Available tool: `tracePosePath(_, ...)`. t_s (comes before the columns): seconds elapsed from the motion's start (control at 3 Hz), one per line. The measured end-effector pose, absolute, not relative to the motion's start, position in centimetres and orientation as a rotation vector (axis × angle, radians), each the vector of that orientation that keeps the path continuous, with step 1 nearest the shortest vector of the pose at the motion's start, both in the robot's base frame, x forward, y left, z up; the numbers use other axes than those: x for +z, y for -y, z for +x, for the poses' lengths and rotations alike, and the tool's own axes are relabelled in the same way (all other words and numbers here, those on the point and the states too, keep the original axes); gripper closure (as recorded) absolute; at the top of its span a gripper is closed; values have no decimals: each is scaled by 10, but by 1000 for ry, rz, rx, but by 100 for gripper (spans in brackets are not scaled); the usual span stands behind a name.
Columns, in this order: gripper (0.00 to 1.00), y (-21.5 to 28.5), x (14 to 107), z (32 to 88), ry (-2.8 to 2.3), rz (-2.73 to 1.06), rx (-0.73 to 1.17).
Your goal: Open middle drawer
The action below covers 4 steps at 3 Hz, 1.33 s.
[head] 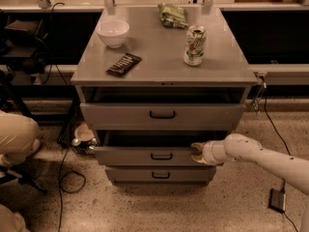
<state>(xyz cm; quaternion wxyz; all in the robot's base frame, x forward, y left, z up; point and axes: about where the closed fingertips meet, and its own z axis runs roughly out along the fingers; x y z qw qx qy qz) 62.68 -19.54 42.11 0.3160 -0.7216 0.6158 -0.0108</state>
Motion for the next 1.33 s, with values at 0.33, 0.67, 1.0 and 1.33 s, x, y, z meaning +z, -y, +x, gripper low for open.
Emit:
tracePosePath(0.33,100,195,421,627,-1622,-1900,-28)
tracePosePath(0.67,100,203,419,609,-1648,-1896,-30)
tracePosePath(1.0,100,203,420,609,-1648,-1896,-30)
tracePosePath(1.33,100,203,420,609,-1648,-1896,-30)
